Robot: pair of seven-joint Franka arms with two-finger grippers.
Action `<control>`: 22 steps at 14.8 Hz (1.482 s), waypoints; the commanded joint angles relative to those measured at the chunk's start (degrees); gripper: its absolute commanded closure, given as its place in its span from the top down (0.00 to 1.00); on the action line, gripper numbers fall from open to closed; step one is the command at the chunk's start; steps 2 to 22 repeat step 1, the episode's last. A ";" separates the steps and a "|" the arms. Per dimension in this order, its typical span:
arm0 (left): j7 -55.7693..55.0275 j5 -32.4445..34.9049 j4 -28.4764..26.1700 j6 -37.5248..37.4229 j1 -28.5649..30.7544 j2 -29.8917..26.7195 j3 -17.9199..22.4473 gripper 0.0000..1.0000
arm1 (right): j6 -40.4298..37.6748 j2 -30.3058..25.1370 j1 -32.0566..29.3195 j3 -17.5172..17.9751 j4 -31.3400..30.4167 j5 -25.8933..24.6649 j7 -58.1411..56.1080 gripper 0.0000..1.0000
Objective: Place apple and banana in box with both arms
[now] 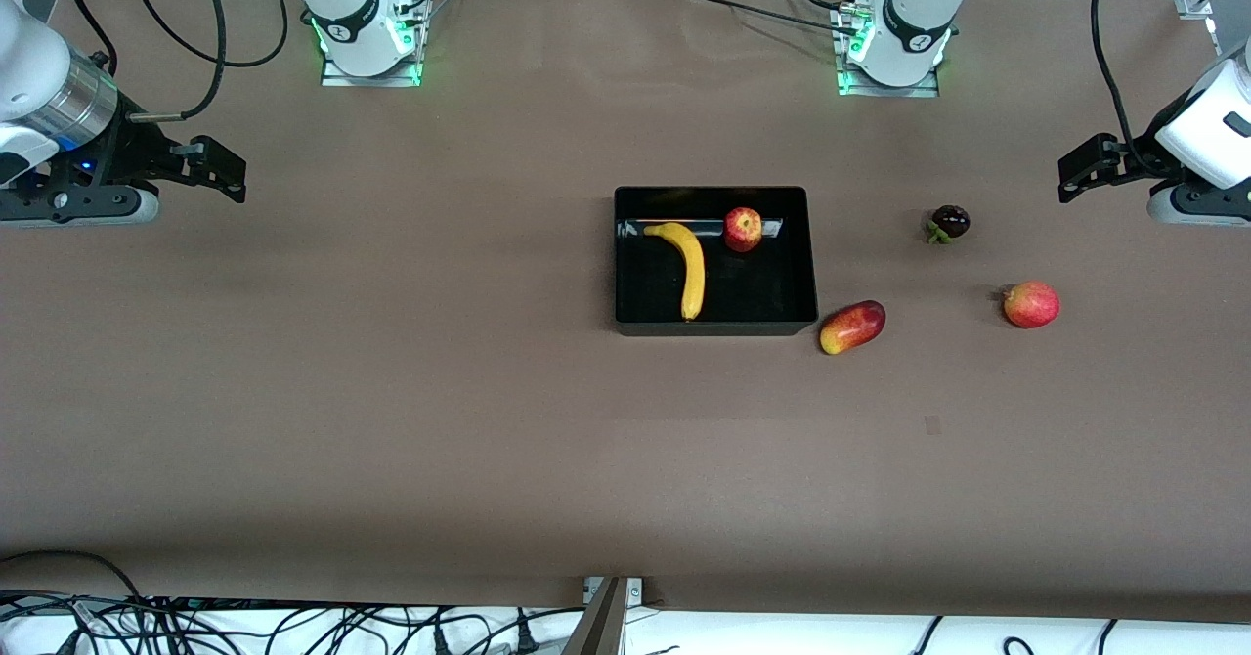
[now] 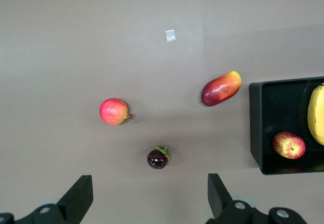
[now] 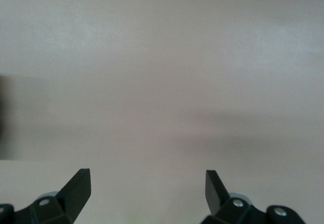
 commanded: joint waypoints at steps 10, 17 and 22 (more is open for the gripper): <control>-0.39 -0.73 -1.91 1.03 0.34 -2.12 -0.15 1.00 | -0.24 0.36 0.18 0.12 1.01 -0.49 0.40 1.00; -0.39 -0.73 -1.91 1.03 0.34 -2.12 -0.15 1.00 | -0.24 0.36 0.18 0.12 1.01 -0.49 0.40 1.00; -0.39 -0.73 -1.91 1.03 0.34 -2.12 -0.15 1.00 | -0.24 0.36 0.18 0.12 1.01 -0.49 0.40 1.00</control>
